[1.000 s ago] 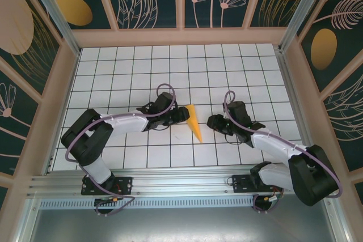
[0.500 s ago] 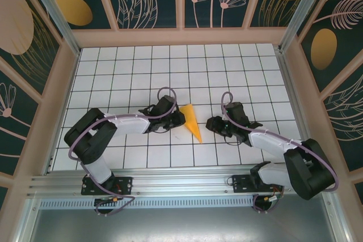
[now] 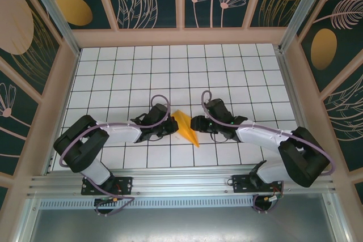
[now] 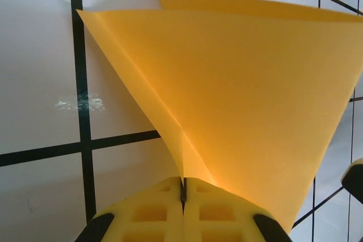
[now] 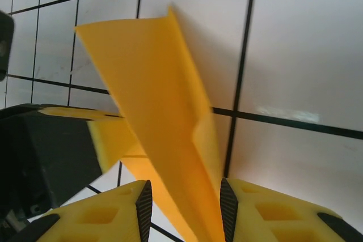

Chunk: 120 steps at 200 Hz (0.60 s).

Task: Fold a paper plane with a square sheet of paper (pick it up from the middle)
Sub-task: Turn over a paper plane at the center of the table, then move the paper plane to the center of the table.

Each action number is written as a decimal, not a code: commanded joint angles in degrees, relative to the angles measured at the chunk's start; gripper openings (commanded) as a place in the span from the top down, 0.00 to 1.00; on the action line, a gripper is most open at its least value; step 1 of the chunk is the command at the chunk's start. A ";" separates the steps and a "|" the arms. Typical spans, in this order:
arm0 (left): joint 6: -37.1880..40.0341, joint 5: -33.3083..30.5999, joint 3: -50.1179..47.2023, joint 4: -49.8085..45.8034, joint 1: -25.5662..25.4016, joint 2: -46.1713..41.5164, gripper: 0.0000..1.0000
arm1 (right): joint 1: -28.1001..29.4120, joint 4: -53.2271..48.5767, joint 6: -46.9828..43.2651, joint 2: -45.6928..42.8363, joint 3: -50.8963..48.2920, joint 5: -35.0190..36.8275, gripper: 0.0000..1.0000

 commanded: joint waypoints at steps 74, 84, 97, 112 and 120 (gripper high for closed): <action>3.60 -0.21 -0.85 0.58 0.25 -2.13 0.97 | 3.81 -5.49 -5.34 9.04 8.13 5.81 0.59; 3.78 -0.35 -0.93 0.27 0.23 -2.08 0.97 | 3.82 -5.50 -5.52 9.35 8.36 5.87 0.59; 3.98 -0.65 -0.86 -0.28 0.22 -1.82 0.97 | 3.81 -5.66 -5.62 9.69 8.50 6.06 0.59; 4.17 -0.88 -0.84 -0.84 0.30 -1.40 0.97 | 3.81 -5.72 -5.80 10.15 8.64 5.69 0.58; 4.06 -0.95 -1.00 -0.84 0.22 -1.16 0.97 | 3.82 -5.65 -5.96 10.51 8.71 5.12 0.58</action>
